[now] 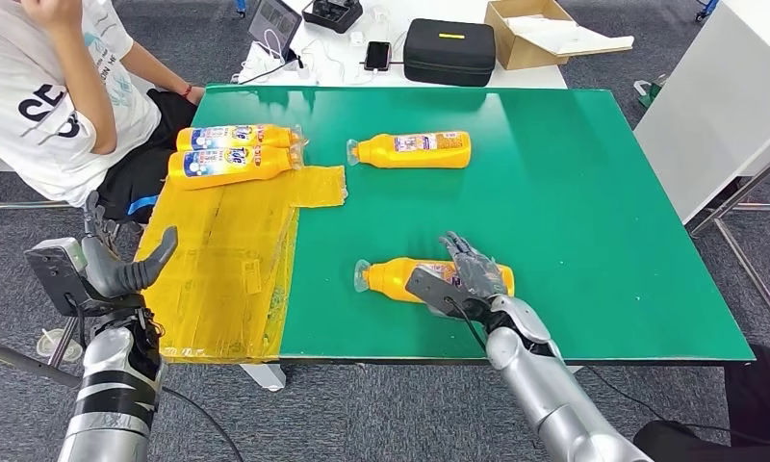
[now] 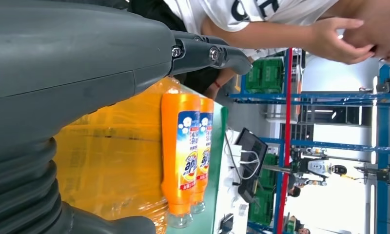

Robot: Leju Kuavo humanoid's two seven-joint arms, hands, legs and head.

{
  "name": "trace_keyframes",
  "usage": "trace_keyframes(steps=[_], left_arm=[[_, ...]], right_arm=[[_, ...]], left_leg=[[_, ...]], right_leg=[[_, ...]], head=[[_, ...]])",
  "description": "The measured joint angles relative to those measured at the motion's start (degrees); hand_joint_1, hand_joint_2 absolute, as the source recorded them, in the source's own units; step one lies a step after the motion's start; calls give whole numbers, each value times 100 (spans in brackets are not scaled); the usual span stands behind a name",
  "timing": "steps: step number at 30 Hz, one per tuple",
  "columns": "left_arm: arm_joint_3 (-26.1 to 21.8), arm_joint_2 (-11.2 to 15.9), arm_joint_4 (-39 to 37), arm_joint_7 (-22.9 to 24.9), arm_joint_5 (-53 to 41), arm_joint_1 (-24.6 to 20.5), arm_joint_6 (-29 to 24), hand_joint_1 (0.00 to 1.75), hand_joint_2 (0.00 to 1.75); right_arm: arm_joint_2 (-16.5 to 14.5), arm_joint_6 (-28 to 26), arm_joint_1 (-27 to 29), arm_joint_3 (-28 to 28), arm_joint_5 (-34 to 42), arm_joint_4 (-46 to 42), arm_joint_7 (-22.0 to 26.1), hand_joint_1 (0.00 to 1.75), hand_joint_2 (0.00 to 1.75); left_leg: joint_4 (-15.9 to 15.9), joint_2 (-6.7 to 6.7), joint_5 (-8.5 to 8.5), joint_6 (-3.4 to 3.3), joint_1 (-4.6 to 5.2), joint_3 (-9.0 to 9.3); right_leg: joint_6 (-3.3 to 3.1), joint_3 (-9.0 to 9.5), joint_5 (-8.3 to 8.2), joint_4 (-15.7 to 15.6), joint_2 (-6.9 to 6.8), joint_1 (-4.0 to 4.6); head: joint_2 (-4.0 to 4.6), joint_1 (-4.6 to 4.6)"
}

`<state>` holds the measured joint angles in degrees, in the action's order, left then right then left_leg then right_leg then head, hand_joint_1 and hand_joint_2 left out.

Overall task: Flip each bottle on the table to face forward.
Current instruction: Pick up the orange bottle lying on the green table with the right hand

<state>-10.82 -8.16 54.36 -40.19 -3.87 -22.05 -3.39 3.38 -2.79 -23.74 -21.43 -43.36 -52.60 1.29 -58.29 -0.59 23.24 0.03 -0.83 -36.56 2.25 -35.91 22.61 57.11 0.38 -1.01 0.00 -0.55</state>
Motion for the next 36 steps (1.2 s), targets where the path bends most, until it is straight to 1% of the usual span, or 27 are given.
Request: trace_keyframes(steps=[5, 9, 10, 11, 12, 13, 14, 15, 16, 20, 30, 34, 36], left_arm=[[0, -2, -165, 0, 40, -66, 91, 0, 175], [0, -2, -266, 0, 40, -110, 96, 0, 175], [0, -2, -284, 0, 40, -116, 97, 0, 175], [0, -2, -303, 0, 40, -121, 98, 0, 175], [0, -2, -324, 0, 40, -128, 102, 0, 175], [0, -2, -351, 0, 40, -140, 106, 0, 175], [0, -2, -387, 0, 42, -159, 110, 0, 175], [0, -2, -428, 0, 45, -183, 113, 0, 175], [0, -2, -474, 0, 48, -210, 114, 0, 175], [0, -3, -646, 0, 55, -308, 114, 0, 175], [0, -31, -844, 0, 100, -372, 163, 0, 175], [-1, -50, -893, 0, 145, -384, 168, 0, 175], [0, -57, -910, 0, 147, -385, 161, 0, 175]], right_arm=[[126, 498, -284, -52, 5, 221, -40, 0, 175], [190, 600, -431, -107, 17, 384, -41, 0, 175], [199, 618, -454, -119, 21, 411, -42, 15, 175], [209, 651, -478, -132, 26, 442, -42, 49, 175], [221, 705, -509, -150, 32, 476, -42, 89, 175], [232, 777, -547, -172, 43, 516, -38, 132, 175], [248, 858, -588, -199, 58, 564, -31, 161, 175], [268, 940, -628, -231, 74, 616, -21, 171, 175], [288, 1020, -666, -264, 92, 673, -6, 175, 175], [371, 1260, -808, -410, 165, 897, 91, 175, 175], [567, 1570, -999, -628, 339, 1072, 301, 175, 175], [643, 1604, -1009, -699, 449, 1069, 376, 175, 175], [661, 1507, -979, -713, 576, 1043, 419, 175, 175]], left_leg=[[-1, 0, 0, 0, 0, 3], [-1, -3, -1, 0, 0, 5], [-1, -2, -1, 0, 0, 5], [-1, -2, 0, 0, 0, 5], [-1, -2, 0, 0, 0, 6], [-1, -2, 0, 0, 0, 7], [-1, -2, 0, 0, 0, 9], [-1, -1, 0, 0, 0, 12], [-1, -1, 0, 0, 0, 14], [-1, 0, 1, -1, 0, 28], [-1, -1, 1, 0, 0, 37], [-1, -2, 1, -1, 0, 36], [-1, -2, 1, -1, 0, 37]], right_leg=[[0, 1, 0, 0, 0, 0], [0, 4, 0, 0, -1, 0], [0, 4, 0, 0, -1, 0], [0, 4, 0, 0, -1, 0], [0, 5, 0, 0, 0, 0], [0, 5, 0, 0, 0, 0], [0, 7, 0, -1, 0, 0], [0, 9, 0, -1, 0, 0], [0, 12, 0, -1, 0, 0], [0, 24, 0, -2, 0, 0], [0, 33, 0, -2, 0, 1], [0, 33, 1, -2, 0, 0], [0, 34, 1, -3, -1, 1]], head=[[0, -1], [0, 0], [0, 0], [0, 0], [0, 0], [0, -1], [0, 0], [0, 0], [0, -1], [-1, -1], [0, -1], [0, -1], [0, -1]])
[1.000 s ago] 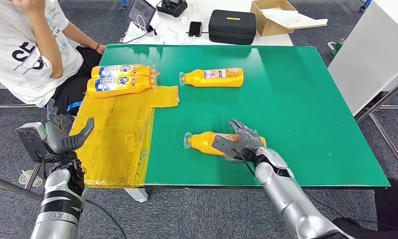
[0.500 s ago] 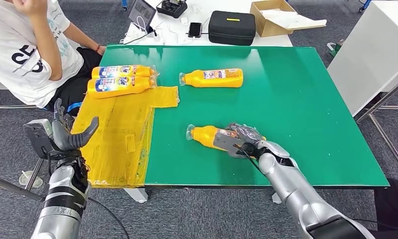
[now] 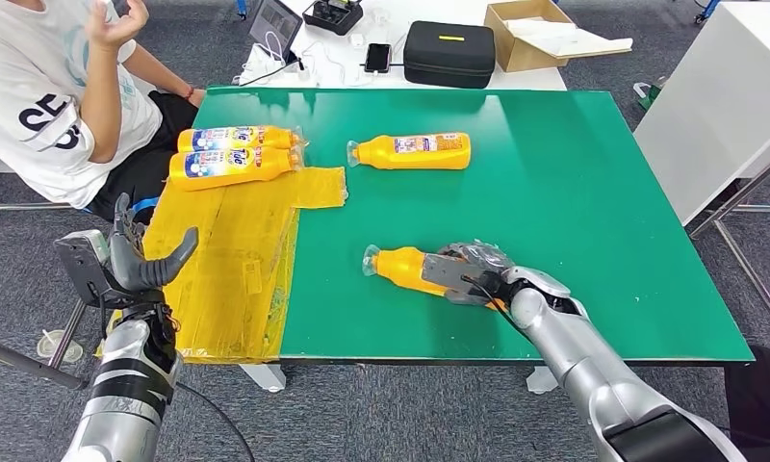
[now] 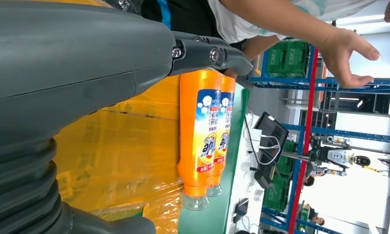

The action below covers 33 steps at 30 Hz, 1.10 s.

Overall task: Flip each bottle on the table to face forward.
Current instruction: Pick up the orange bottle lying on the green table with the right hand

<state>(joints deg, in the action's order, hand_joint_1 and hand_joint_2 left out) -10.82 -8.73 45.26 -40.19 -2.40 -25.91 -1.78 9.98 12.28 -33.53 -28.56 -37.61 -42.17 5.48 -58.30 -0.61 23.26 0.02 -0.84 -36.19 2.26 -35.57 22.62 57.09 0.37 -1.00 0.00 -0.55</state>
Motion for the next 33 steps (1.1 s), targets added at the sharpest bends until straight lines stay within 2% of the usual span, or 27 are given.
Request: trace_keyframes(steps=[3, 5, 8, 11, 17, 20, 22, 33], left_arm=[[1, -8, -6, 0, 2, 2, -45, 0, 175], [1, -16, -6, 0, 8, 16, -54, 0, 175], [1, -50, -6, 24, 82, 72, 95, 0, 175], [10, -136, -4, 106, 201, 125, 313, 0, 175], [33, -235, 1, 181, 282, 183, 446, 0, 175], [110, -295, 64, 415, 523, 219, 902, 0, 175], [197, -357, 145, 545, 626, 258, 1065, 0, 175], [427, -449, 349, 654, 732, 310, 1054, 0, 175]], right_arm=[[-25, -650, 206, 40, 335, -193, 121, 175, 175], [-142, -1461, 498, 185, 538, -479, 275, 175, 175], [-472, -2696, 1081, 522, 583, -1100, 690, 175, 175], [-787, -3409, 1485, 811, 494, -1737, 1064, 175, 175], [-1023, -3640, 1814, 1172, 505, -2399, 1253, 175, 175], [-1176, -4208, 1990, 1385, 673, -2691, 1824, 175, 175], [-1285, -4436, 2072, 1512, 716, -2911, 2024, 175, 175], [-1449, -4463, 2260, 1774, 715, -3355, 2040, 175, 175]], left_leg=[[0, -1, 0, 0, -1, -1], [1, 1, 1, 0, -1, -4], [1, 4, 2, 2, -1, -22], [1, 5, -1, 2, -4, -42], [1, 5, 0, 1, 0, -59], [0, -2, 0, 0, 4, -69], [0, -2, 0, 0, 4, -71], [1, 3, 0, 1, 0, -72]], right_leg=[[0, 4, 0, 0, 0, 1], [0, 4, 0, 0, 0, 1], [-4, -19, -5, 2, 2, 1], [-12, -45, -10, 3, 1, 4], [-13, -57, -8, 3, 1, 0], [-12, -64, -8, 3, -2, -3], [-11, -65, -7, 3, -2, -3], [-12, -69, -8, 3, -1, 0]], head=[[0, 1], [0, 1], [0, -2], [0, -4], [-1, -1], [0, -1], [0, -1], [-1, -2]])
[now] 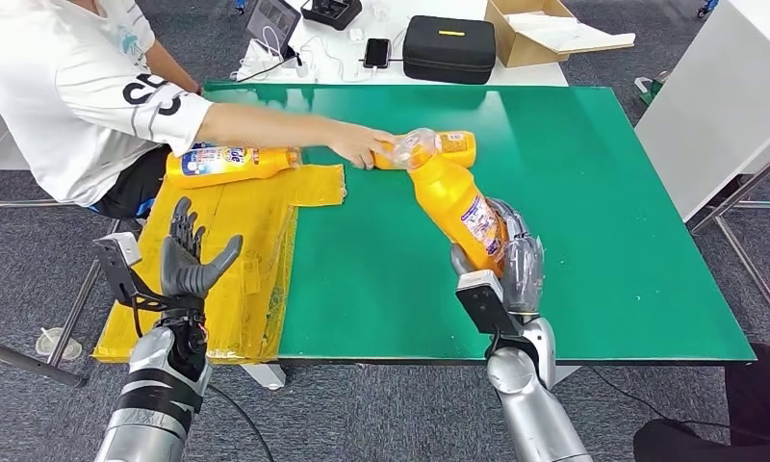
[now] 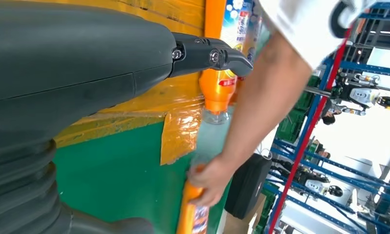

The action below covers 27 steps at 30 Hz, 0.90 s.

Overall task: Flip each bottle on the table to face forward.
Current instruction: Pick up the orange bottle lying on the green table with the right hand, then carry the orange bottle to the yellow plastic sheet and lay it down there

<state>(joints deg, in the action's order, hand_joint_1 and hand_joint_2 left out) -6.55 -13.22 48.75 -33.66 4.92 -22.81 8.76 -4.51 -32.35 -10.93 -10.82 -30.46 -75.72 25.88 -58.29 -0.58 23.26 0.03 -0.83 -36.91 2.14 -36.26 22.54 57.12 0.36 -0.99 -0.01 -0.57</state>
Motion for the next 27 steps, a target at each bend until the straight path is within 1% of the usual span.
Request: trace_keyframes(steps=[2, 4, 7, 9, 12, 15, 17, 19, 23, 27], left_arm=[[13, -1, 8, 8, 19, 5, 17, 0, 175], [46, -2, 30, 99, 169, 21, 186, 0, 175], [210, -12, 128, 482, 757, 82, 864, 0, 175], [385, -20, 197, 805, 1284, 130, 1390, 0, 175], [720, -12, 248, 1189, 2098, 202, 2109, 0, 175], [1138, 20, 267, 1352, 2581, 261, 2635, 0, 175], [1451, 47, 284, 1421, 2749, 279, 2902, 0, 175], [1758, 62, 287, 1447, 2873, 281, 3039, 0, 175], [2325, 94, 287, 1437, 3055, 275, 3100, 0, 175], [2628, 160, 287, 1433, 3110, 268, 3128, 0, 175]], right_arm=[[-10, -4, 13, 15, 10, -29, 7, 175, 175], [-34, -62, 45, 52, 81, -70, 102, 175, 175], [-112, -229, 100, 171, 255, -141, 403, 175, 175], [-149, -224, 129, 255, 364, -148, 631, 175, 175], [-193, -19, 181, 349, 467, -75, 1047, 174, 175], [-289, 260, 220, 330, 545, 144, 1331, 175, 175], [-395, 397, 224, 161, 642, 395, 1376, 175, 175], [-511, 317, 210, -154, 772, 691, 1387, 175, 175], [-672, 87, 85, -949, 1102, 1282, 1394, 174, 175], [-727, 66, -25, -1403, 1250, 1607, 1395, 174, 175]], left_leg=[[0, 1, 0, 0, 0, 0], [0, -1, 0, 0, 1, -1], [0, -4, 0, 0, 1, -3], [0, -2, 1, -1, 2, -4], [0, -2, 3, -1, 2, -6], [1, -2, 4, 0, 0, -7], [2, -2, 3, 0, -3, -8], [2, -1, 3, 1, -5, -8], [2, 0, 1, 2, -7, -8], [2, -1, 1, 2, -4, -10]], right_leg=[[0, 0, 0, 0, 0, 0], [0, -1, 0, 0, 0, -1], [0, -2, 1, 0, -1, -1], [1, -2, 1, 0, 0, -2], [1, -2, 1, 0, 0, -2], [1, -2, 2, 0, 0, 0], [1, -3, 2, 0, 0, 3], [0, -4, 2, 0, 0, 5], [-1, -7, 3, 0, 0, 5], [0, -7, 3, 0, 0, 2]], head=[[1, 0], [1, 1], [1, 1], [1, 1], [1, 1], [0, 1], [1, 1], [1, 0], [-1, 0], [1, 2]])
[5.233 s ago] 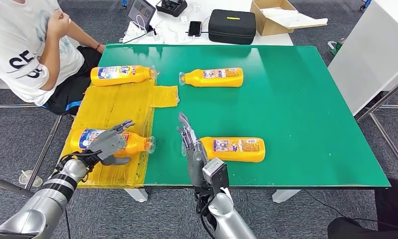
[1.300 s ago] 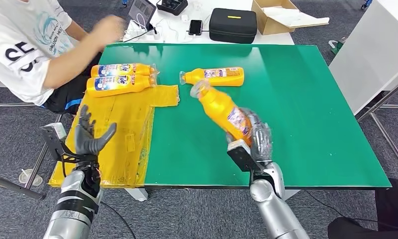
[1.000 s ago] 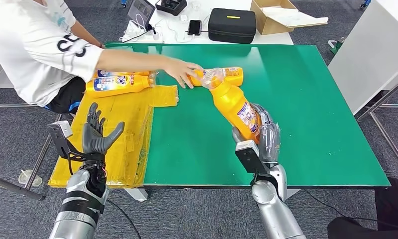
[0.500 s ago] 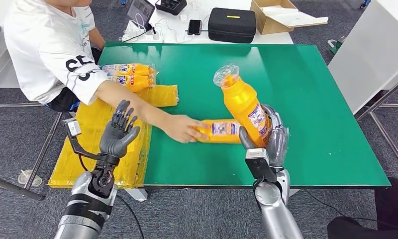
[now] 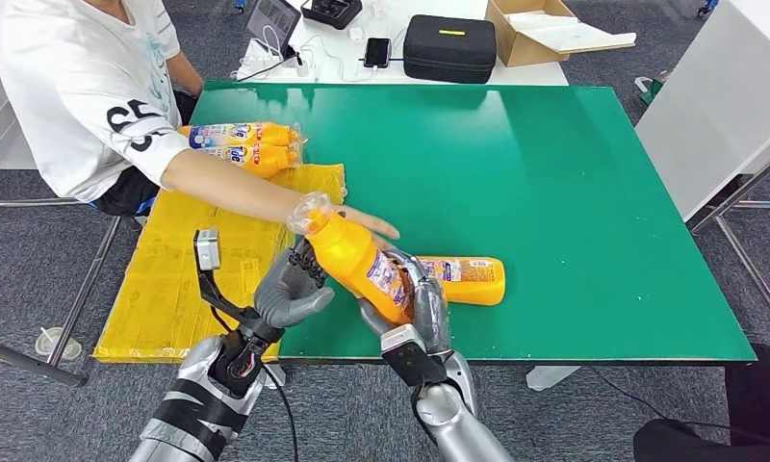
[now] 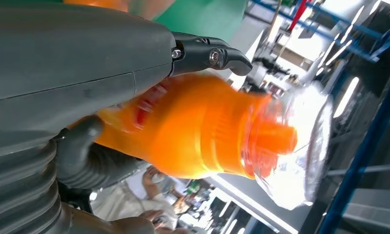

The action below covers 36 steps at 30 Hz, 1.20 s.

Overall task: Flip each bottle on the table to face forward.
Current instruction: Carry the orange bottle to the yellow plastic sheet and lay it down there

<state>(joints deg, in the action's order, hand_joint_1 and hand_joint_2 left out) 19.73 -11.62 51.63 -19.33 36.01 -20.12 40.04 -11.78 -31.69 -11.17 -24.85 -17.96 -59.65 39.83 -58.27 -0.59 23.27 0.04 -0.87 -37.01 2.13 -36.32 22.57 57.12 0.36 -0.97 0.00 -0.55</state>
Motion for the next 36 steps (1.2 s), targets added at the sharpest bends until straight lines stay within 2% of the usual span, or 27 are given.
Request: trace_keyframes(steps=[6, 21, 32, 33, 36], left_arm=[[177, 104, 0, -13, 3, -13, 7, 0, 175], [330, 198, -44, -19, -3, -109, -121, 0, 175], [385, 222, -253, -287, -482, -211, -813, 0, 175], [385, 222, -272, -328, -567, -215, -904, 11, 175], [385, 222, -312, -407, -780, -220, -1124, 136, 175]], right_arm=[[-25, -7, -90, -241, 66, 230, 5, 175, 175], [-133, 66, -243, -416, 76, 551, 26, 172, 175], [-416, 208, -403, -554, 127, 1089, 30, 168, 175], [-441, 214, -415, -562, 140, 1141, 30, 169, 175], [-493, 217, -459, -574, 181, 1284, 28, 171, 175]], left_leg=[[0, 0, 0, -1, 3, 0], [0, 0, 0, -1, 2, 0], [0, 2, 0, 0, 1, 1], [0, 3, 0, 0, 1, 1], [0, 3, -1, -1, 2, 0]], right_leg=[[0, 0, 0, 0, 0, -3], [0, -1, 0, 0, 0, -1], [0, -4, 0, 0, 0, -1], [0, -5, 0, 0, 0, -1], [0, -5, 0, 0, 1, -1]], head=[[-1, -1], [0, -1], [0, -1], [0, -1], [-1, 0]])
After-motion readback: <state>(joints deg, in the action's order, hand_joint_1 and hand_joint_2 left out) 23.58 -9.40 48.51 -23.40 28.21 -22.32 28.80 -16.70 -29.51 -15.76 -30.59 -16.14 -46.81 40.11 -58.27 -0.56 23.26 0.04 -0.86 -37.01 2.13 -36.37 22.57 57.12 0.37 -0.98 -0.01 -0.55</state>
